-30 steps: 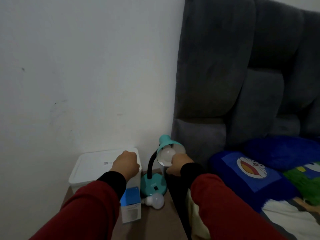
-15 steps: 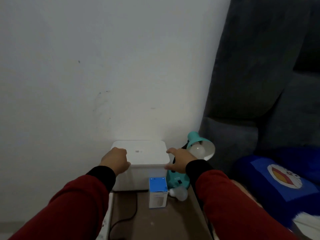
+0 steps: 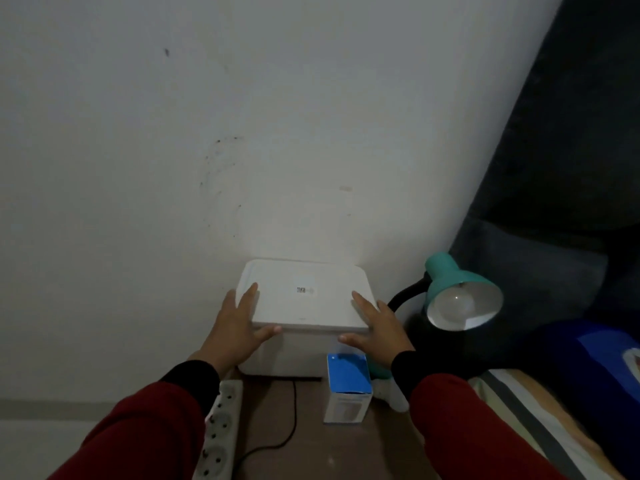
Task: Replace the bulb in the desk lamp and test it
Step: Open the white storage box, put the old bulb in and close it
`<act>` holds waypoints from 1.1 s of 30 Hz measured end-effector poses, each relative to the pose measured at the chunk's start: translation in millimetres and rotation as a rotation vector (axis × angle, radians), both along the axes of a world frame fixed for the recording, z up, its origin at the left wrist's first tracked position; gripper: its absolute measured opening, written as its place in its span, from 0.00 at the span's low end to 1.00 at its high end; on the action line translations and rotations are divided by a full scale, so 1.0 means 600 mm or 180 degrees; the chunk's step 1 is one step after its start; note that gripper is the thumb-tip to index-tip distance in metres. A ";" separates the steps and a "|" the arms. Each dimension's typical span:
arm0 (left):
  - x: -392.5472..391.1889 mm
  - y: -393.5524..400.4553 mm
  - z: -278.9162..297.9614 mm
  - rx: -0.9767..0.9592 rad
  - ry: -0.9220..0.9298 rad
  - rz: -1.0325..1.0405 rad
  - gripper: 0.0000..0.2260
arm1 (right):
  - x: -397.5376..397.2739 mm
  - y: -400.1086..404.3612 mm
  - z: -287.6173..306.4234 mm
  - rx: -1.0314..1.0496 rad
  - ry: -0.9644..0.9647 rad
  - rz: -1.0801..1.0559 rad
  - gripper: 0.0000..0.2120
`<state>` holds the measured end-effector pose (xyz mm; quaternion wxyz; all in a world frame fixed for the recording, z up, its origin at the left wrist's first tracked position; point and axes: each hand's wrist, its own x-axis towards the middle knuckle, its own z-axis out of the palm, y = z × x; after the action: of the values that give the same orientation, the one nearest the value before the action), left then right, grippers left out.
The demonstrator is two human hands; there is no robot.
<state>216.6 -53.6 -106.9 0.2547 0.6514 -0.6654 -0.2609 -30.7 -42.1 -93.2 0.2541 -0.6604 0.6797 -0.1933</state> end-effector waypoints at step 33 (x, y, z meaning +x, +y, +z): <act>-0.013 0.220 0.090 -0.0653 0.0286 0.0264 0.38 | -0.005 0.207 0.076 -0.0740 -0.0012 -0.0099 0.33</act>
<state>208.6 78.6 -53.1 0.3602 0.6366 -0.6489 -0.2096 -33.7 82.3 -47.4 0.1740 -0.6744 0.6623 -0.2759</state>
